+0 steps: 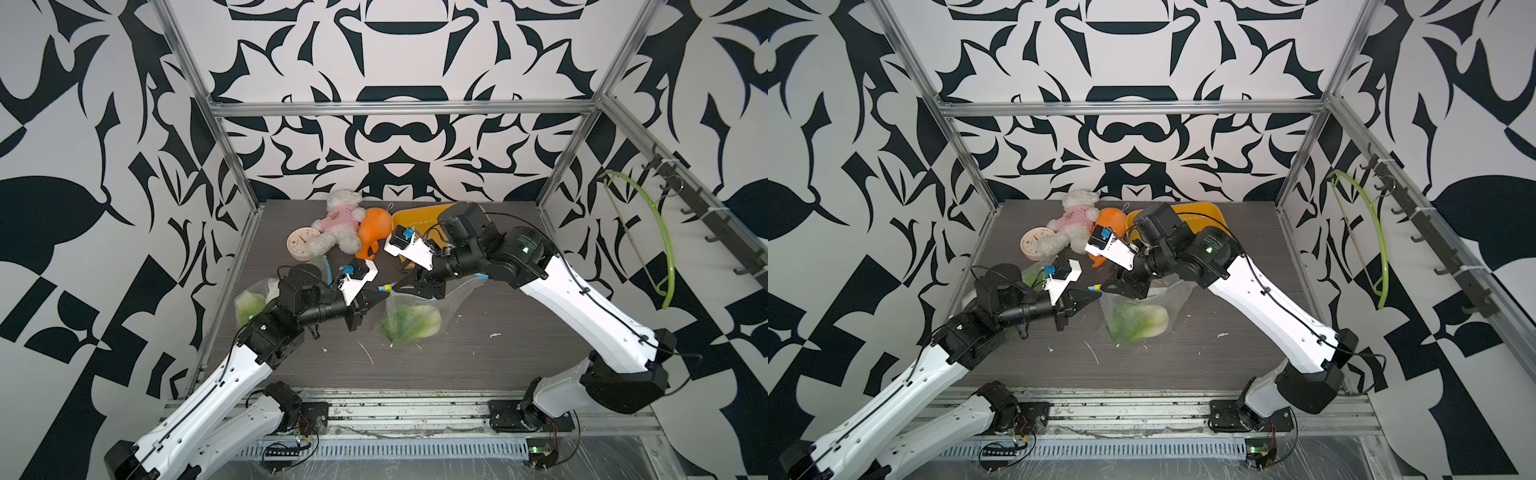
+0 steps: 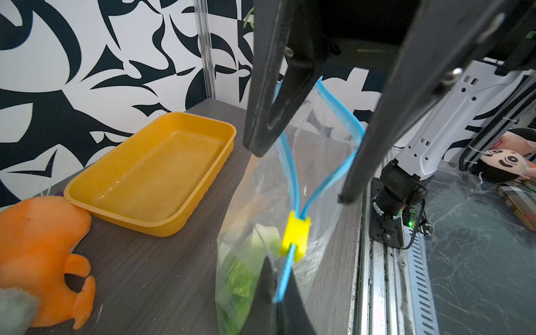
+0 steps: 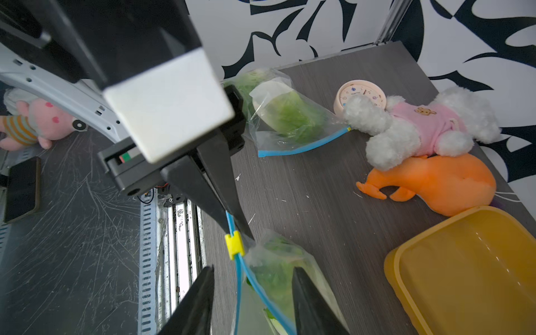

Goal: Put the chinese cabbages into a zipper bag and zip it
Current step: Zip the zipper on the zipper food storage bag.

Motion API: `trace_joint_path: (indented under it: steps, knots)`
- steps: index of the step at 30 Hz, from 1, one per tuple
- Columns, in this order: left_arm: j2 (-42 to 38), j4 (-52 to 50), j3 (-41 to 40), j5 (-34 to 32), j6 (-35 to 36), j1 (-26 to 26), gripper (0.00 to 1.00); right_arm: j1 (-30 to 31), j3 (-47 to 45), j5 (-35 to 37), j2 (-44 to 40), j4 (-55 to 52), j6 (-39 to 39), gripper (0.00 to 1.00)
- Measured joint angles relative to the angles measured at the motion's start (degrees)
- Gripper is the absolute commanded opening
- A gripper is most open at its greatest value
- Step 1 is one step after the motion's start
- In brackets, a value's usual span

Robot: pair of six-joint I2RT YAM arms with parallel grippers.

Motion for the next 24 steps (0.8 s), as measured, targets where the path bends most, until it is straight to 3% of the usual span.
trace_joint_path:
  steps: [14, 18, 24]
  knots:
    - [-0.02, -0.5, 0.96, -0.24, 0.39, 0.0, 0.0, 0.52, 1.77, -3.06, 3.23, 0.44, -2.05, 0.41]
    - [-0.11, -0.5, 1.09, -0.24, 0.37, 0.0, 0.0, 0.52, 1.75, -3.06, 3.45, 0.46, -2.34, 0.31]
    - [-0.11, -0.5, 1.16, -0.35, 0.37, 0.0, 0.0, 0.52, 1.66, -2.97, 3.41, 1.03, -2.69, 0.26]
